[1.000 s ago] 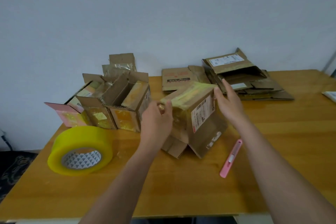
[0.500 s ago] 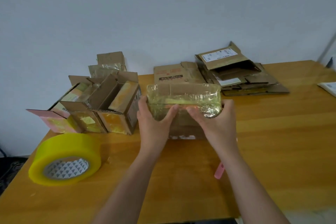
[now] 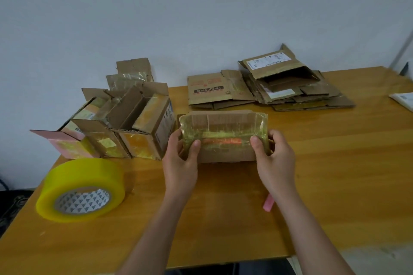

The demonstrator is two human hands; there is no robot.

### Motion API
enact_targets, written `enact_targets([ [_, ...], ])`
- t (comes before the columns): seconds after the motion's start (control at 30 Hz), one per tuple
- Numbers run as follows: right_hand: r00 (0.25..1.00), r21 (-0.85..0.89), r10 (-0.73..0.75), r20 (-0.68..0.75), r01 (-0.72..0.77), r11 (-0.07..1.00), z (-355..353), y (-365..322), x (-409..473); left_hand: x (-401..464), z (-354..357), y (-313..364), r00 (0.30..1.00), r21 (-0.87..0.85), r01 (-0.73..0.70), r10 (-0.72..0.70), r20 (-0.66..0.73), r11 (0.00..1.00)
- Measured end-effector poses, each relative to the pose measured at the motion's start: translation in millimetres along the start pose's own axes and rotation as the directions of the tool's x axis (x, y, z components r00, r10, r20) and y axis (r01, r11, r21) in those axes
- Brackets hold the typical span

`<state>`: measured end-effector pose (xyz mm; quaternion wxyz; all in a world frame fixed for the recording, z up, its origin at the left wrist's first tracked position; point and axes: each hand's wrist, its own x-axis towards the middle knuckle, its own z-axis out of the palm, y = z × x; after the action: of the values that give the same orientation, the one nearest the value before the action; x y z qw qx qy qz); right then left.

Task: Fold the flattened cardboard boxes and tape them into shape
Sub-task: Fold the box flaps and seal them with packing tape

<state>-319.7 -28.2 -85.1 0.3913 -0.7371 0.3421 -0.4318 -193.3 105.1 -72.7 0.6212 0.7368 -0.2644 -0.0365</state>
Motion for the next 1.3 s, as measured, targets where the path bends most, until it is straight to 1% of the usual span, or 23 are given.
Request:
enact_targets([
  [0.07,1.0,-0.039,-0.009,-0.009,0.009,0.999,-1.2,-1.4,0.9,0.2,-3.2,6.1,1.0,0.017,0.021,-0.021,0.017,1.0],
  [0.13,1.0,-0.162,-0.018,0.004,0.019,0.987,1.6,-8.2,4.6,3.9,-3.8,14.7,1.0,0.137,0.003,-0.006,0.023,0.991],
  [0.2,1.0,-0.346,-0.019,-0.004,0.016,0.938,7.6,-17.7,6.4,7.6,-1.9,22.6,0.999,0.293,-0.031,0.025,0.027,0.956],
  [0.23,1.0,-0.405,-0.01,-0.026,-0.001,0.914,10.5,-22.2,6.4,8.7,-0.6,24.8,0.999,0.352,-0.033,0.029,0.018,0.936],
  [0.27,0.999,-0.424,-0.002,-0.051,-0.02,0.906,12.2,-25.0,6.2,10.0,0.4,26.1,1.0,0.384,-0.021,0.022,0.003,0.923],
  [0.37,0.996,-0.399,-0.027,-0.082,-0.008,0.917,12.1,-20.1,10.9,14.6,-0.7,22.7,1.0,0.38,-0.013,0.011,0.008,0.925],
  [0.47,0.992,-0.337,-0.106,-0.063,0.079,0.938,5.8,-9.5,18.8,19.4,-5.7,16.3,0.997,0.369,-0.06,0.04,0.063,0.927],
  [0.57,0.985,-0.282,-0.168,-0.045,0.149,0.948,-0.6,-5.9,20.6,20.8,-9.7,13.2,0.996,0.302,-0.079,0.06,0.072,0.95],
  [0.63,0.984,-0.269,-0.173,-0.052,0.153,0.951,-1.8,-7.3,18.6,19.4,-10.6,14.9,0.995,0.288,-0.08,0.061,0.073,0.954],
  [0.7,0.986,-0.281,-0.158,-0.046,0.139,0.95,-1.1,-7.2,16.7,16.0,-9.7,16.3,0.993,0.315,-0.097,0.071,0.09,0.944],
  [0.83,0.99,-0.24,-0.141,-0.005,0.136,0.961,-5.1,-7.3,8.9,8.3,-11.0,16.1,0.989,0.309,-0.113,0.078,0.122,0.944],
  [0.9,0.994,-0.218,-0.098,0.046,0.105,0.97,-9.0,-10.6,4.9,7.1,-13.9,14.6,0.991,0.257,-0.066,0.034,0.129,0.964],
  [1.0,0.992,-0.147,0.011,0.127,0.008,0.989,-12.6,-17.5,2.9,5.9,-15.8,21.5,0.992,0.164,0.004,-0.026,0.127,0.986],
  [1.1,0.983,-0.015,0.056,0.173,-0.054,0.998,-11.3,-21.9,3.1,4.7,-12.2,34.5,0.993,0.134,0.069,-0.08,0.082,0.989],
  [1.17,0.975,-0.009,0.075,0.21,-0.074,0.997,-11.7,-19.9,3.8,5.1,-9.4,36.1,0.986,0.103,0.147,-0.154,0.065,0.984],
  [1.23,0.957,-0.029,0.12,0.263,-0.117,0.993,-15.8,-16.2,5.3,7.6,-10.5,30.8,0.968,0.022,0.233,-0.234,0.092,0.972],
  [1.3,0.939,-0.017,0.174,0.295,-0.177,0.984,-20.3,-12.3,9.3,9.6,-13.5,29.6,0.945,-0.078,0.3,-0.285,0.159,0.951],
])
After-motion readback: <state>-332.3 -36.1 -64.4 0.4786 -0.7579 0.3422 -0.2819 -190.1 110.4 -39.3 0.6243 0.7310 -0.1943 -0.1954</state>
